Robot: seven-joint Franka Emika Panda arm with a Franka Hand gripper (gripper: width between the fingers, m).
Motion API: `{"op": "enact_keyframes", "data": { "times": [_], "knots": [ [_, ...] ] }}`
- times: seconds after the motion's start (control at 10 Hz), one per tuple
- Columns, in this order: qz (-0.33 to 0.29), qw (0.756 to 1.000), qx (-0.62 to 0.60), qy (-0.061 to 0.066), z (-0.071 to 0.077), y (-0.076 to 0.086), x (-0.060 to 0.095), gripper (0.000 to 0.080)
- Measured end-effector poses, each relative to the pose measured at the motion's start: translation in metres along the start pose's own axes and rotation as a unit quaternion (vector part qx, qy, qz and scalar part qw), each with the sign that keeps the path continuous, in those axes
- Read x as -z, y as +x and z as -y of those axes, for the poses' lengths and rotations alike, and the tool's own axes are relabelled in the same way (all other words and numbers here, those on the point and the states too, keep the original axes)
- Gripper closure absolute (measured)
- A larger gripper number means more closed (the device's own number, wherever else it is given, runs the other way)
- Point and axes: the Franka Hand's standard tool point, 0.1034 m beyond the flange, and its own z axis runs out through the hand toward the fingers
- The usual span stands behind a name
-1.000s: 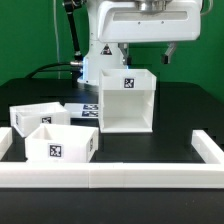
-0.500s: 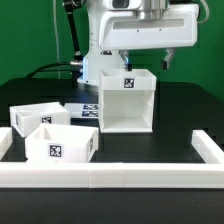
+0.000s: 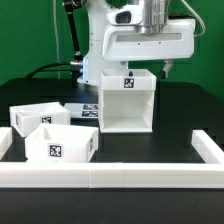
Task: Assemble drawer
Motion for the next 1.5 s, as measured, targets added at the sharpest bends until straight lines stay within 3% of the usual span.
{"op": "enact_keyframes", "data": {
  "times": [0.2,0.3,0.4,0.6,0.7,0.9,1.5],
  "knots": [
    [0.001,1.000,-0.006,0.000,0.0012,-0.0006,-0.0030,0.0150],
    [0.002,1.000,-0.014,0.000,0.0014,0.0002,-0.0032,0.0278],
    [0.002,1.000,-0.015,0.000,0.0011,0.0012,-0.0026,0.0278],
    [0.003,1.000,-0.015,0.000,0.0010,0.0005,-0.0030,0.0552],
    [0.003,1.000,-0.015,0.000,0.0011,0.0005,-0.0030,0.0726],
    [0.002,1.000,-0.015,0.000,0.0010,0.0006,-0.0029,0.0763],
    [0.003,1.000,-0.016,0.000,0.0010,0.0034,-0.0027,0.0763]
  ]
}}
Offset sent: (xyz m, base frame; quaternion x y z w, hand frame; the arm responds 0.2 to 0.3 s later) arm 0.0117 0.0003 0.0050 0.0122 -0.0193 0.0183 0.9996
